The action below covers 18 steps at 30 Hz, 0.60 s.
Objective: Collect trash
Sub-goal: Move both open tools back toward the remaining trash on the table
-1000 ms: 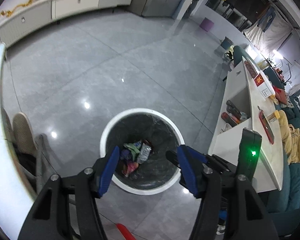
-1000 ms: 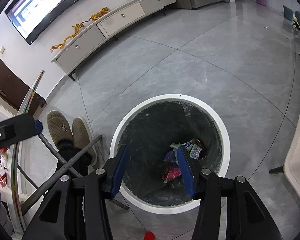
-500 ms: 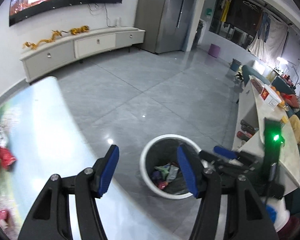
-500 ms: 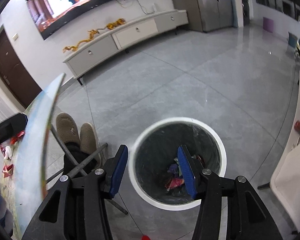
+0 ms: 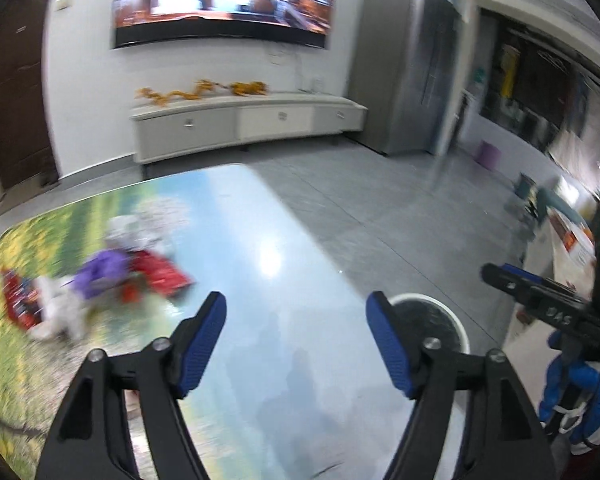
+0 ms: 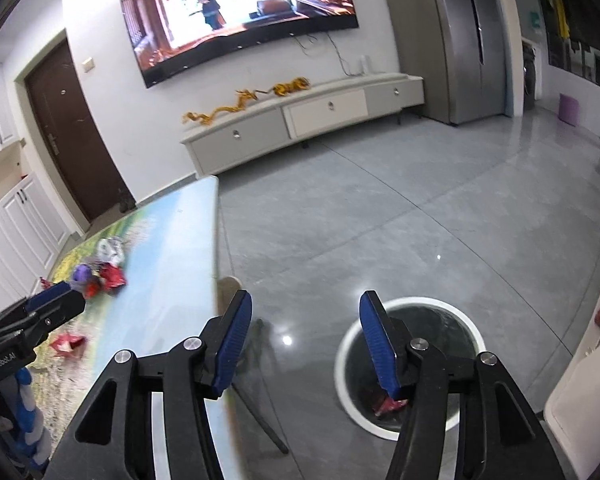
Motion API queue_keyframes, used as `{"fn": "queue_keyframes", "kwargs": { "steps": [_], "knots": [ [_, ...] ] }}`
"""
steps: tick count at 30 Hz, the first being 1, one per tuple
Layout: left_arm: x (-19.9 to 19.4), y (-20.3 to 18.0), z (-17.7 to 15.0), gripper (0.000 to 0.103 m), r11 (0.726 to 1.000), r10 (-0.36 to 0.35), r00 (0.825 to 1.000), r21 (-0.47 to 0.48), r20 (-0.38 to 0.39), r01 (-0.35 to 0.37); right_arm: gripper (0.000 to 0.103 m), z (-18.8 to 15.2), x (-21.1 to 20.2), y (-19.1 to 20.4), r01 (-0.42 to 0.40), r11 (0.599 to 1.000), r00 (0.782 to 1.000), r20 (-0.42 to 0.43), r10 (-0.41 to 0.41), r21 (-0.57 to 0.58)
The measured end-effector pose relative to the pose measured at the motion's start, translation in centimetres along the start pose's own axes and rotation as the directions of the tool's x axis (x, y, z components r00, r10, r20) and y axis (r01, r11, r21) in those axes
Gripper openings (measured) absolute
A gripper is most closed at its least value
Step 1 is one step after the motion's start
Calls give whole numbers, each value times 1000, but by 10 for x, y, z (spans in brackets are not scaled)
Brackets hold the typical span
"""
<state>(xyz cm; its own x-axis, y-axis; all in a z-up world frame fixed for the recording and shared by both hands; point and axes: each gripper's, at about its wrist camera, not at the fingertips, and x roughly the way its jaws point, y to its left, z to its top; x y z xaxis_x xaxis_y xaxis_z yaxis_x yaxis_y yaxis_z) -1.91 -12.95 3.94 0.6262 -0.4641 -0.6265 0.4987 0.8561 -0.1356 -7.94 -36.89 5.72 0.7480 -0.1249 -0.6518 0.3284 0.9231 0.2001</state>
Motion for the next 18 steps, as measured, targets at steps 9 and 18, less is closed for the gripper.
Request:
{"fn": "queue_keyframes", "kwargs": {
  "steps": [9,18],
  "knots": [
    [-47,93,-25,72,977,151,987,-164,58,-139,56,-1,-13,59,-59,995,998,16,60,-86],
    [-91,169,-60,72,911,324,944,-286,56,-296,56,-10,-20,122,-144,971,989,1,147,-191]
  ]
}}
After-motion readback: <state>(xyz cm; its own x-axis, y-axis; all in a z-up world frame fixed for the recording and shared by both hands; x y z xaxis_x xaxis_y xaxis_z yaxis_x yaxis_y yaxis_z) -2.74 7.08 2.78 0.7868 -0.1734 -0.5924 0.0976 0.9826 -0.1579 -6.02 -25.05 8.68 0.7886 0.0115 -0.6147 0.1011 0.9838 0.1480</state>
